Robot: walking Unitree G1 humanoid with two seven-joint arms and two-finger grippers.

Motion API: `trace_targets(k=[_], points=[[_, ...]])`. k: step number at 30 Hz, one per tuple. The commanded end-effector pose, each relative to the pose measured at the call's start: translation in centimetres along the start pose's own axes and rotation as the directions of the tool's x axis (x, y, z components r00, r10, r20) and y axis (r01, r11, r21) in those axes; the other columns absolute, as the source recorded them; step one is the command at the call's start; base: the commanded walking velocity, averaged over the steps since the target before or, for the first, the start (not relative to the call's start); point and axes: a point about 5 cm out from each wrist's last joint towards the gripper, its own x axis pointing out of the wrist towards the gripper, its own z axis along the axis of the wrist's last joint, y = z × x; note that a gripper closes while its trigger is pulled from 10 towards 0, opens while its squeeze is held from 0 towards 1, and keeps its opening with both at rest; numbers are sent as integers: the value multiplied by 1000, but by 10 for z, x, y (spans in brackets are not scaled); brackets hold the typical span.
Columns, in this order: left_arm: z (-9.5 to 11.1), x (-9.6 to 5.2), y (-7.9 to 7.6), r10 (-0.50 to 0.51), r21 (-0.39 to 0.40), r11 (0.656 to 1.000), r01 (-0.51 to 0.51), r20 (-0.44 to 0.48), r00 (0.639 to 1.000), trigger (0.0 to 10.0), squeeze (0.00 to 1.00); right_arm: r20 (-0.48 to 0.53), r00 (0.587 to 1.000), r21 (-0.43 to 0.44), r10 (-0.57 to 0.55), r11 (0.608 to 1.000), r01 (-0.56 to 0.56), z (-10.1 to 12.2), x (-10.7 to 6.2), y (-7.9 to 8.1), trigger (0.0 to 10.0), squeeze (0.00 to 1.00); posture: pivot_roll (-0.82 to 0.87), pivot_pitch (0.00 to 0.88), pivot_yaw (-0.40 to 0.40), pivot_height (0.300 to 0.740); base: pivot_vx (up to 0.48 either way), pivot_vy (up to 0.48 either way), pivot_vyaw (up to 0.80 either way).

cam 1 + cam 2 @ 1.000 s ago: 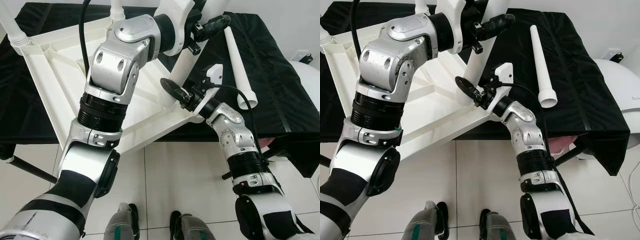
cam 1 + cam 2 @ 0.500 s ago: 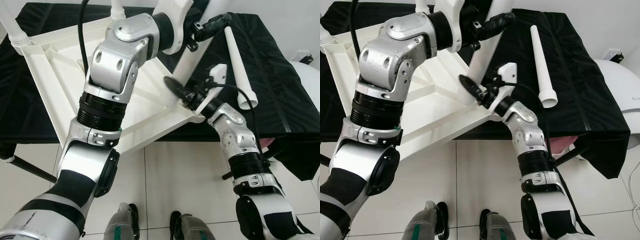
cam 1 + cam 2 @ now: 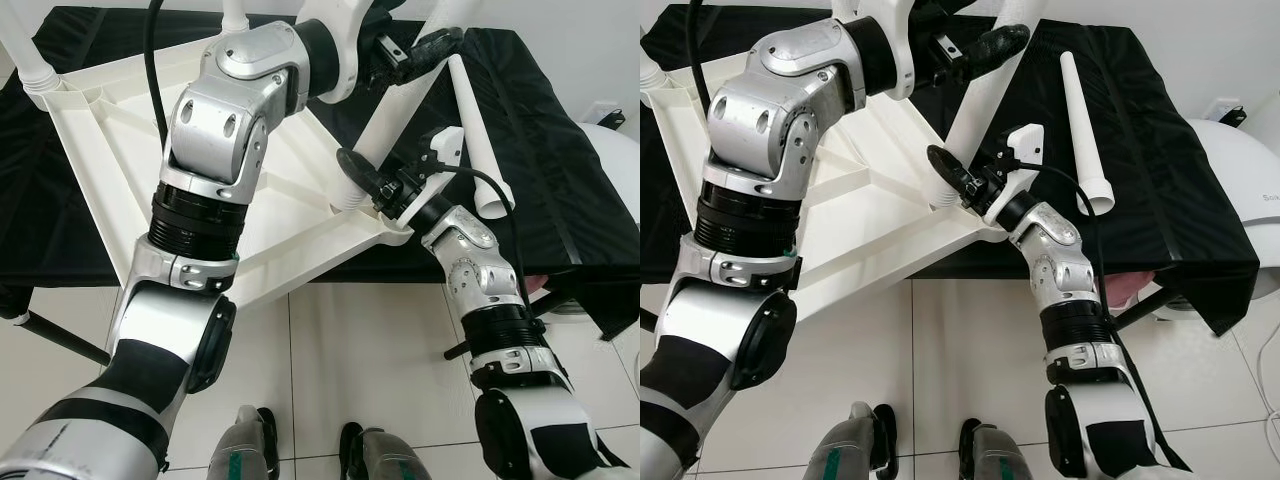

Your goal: Building children table

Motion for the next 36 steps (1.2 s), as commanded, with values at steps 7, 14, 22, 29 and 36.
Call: trace_targets(k=[7, 14, 22, 29, 36], points=[[0, -11, 4, 47, -86, 995, -45, 29, 998, 10000, 0, 31, 997, -39, -70, 997, 71, 11, -2, -13, 10000, 0, -15, 155, -65, 740, 0, 0, 0], [-6, -16, 2, 42, -128, 991, -41, 4, 999, 10000, 0, 29, 993, -60, -113, 992, 115, 16, 0, -20, 10000, 0, -16, 164, -53, 740, 0, 0, 0], [-47, -32, -4, 110, -192, 972, -133, -123, 986, 10000, 0, 11, 989, -103, -147, 984, 147, 18, -6, -26, 10000, 0, -20, 173, -43, 740, 0, 0, 0], [-83, -45, -15, 138, -103, 980, -170, -263, 955, 10000, 0, 21, 987, -112, -157, 981, 159, 20, -11, -28, 10000, 0, -26, 175, -38, 740, 0, 0, 0], [-113, -52, -34, 99, -61, 989, -133, -394, 914, 10000, 0, 52, 984, -128, -168, 977, 173, 28, -13, -29, 10000, 0, -33, 175, -29, 740, 0, 0, 0]])
